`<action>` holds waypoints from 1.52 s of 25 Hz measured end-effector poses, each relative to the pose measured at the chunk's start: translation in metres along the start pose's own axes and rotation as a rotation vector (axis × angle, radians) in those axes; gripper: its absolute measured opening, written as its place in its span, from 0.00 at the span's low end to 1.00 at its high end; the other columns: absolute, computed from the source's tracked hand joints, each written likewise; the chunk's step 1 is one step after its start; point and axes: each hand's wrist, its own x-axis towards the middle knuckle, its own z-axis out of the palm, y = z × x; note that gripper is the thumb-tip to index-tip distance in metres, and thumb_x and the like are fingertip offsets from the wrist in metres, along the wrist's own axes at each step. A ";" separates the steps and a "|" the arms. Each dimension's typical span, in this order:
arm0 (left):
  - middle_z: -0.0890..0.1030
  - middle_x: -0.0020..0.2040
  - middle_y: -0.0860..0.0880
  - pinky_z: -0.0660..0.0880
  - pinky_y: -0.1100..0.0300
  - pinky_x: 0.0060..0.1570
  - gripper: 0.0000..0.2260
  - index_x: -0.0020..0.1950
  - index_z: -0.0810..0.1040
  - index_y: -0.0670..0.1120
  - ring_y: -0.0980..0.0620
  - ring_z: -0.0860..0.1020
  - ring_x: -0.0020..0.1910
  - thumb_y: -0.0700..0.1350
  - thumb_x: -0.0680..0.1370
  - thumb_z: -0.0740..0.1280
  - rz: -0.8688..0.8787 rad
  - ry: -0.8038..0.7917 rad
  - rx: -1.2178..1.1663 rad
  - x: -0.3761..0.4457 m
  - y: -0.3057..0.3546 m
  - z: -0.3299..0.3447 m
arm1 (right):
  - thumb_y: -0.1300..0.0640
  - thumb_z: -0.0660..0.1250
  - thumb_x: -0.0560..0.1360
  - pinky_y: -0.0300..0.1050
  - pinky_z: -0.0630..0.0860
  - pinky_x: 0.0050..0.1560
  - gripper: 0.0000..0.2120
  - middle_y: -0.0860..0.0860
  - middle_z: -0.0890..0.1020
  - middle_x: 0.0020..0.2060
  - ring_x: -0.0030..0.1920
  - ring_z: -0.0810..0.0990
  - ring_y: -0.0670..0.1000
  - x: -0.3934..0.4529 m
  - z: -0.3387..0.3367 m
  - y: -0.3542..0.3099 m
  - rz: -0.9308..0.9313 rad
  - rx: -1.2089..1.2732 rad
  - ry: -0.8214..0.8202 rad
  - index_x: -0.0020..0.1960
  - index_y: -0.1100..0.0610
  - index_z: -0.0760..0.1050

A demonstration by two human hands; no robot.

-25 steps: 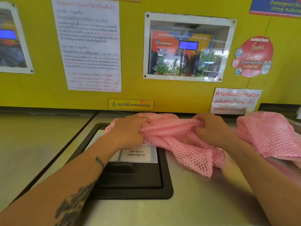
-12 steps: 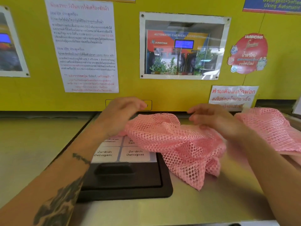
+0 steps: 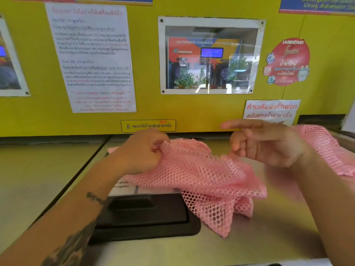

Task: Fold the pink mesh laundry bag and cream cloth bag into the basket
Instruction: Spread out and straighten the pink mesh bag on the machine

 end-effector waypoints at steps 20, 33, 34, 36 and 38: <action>0.58 0.77 0.54 0.57 0.45 0.74 0.32 0.77 0.55 0.64 0.50 0.58 0.75 0.63 0.75 0.63 -0.114 -0.401 0.164 -0.005 0.013 0.032 | 0.61 0.66 0.70 0.49 0.75 0.46 0.10 0.45 0.80 0.44 0.47 0.78 0.52 0.033 0.027 0.039 0.076 -1.430 0.370 0.47 0.48 0.78; 0.54 0.79 0.52 0.38 0.34 0.73 0.32 0.77 0.52 0.63 0.49 0.48 0.79 0.61 0.76 0.62 -0.039 -0.198 0.198 -0.006 0.035 0.031 | 0.55 0.69 0.73 0.44 0.72 0.50 0.15 0.45 0.78 0.59 0.55 0.76 0.48 0.017 0.013 0.032 0.392 -1.314 0.301 0.59 0.46 0.72; 0.53 0.80 0.52 0.43 0.36 0.75 0.34 0.77 0.49 0.63 0.49 0.50 0.79 0.63 0.76 0.62 -0.041 -0.260 0.124 -0.006 0.039 0.036 | 0.59 0.70 0.72 0.47 0.74 0.47 0.14 0.47 0.79 0.55 0.52 0.78 0.50 0.020 0.013 0.032 0.292 -1.324 0.398 0.54 0.48 0.72; 0.49 0.81 0.51 0.51 0.38 0.75 0.41 0.77 0.40 0.63 0.44 0.51 0.79 0.69 0.73 0.61 -0.126 -0.431 0.117 -0.005 0.037 0.043 | 0.64 0.69 0.66 0.52 0.76 0.44 0.18 0.50 0.80 0.49 0.49 0.79 0.54 0.024 0.019 0.029 -0.010 -1.391 0.637 0.53 0.51 0.73; 0.45 0.81 0.49 0.51 0.39 0.75 0.44 0.77 0.37 0.62 0.42 0.49 0.79 0.73 0.71 0.58 -0.235 -0.557 0.211 -0.005 0.030 0.041 | 0.63 0.66 0.61 0.54 0.75 0.46 0.24 0.51 0.77 0.48 0.48 0.77 0.56 0.026 0.022 0.026 -0.259 -1.534 0.745 0.56 0.52 0.74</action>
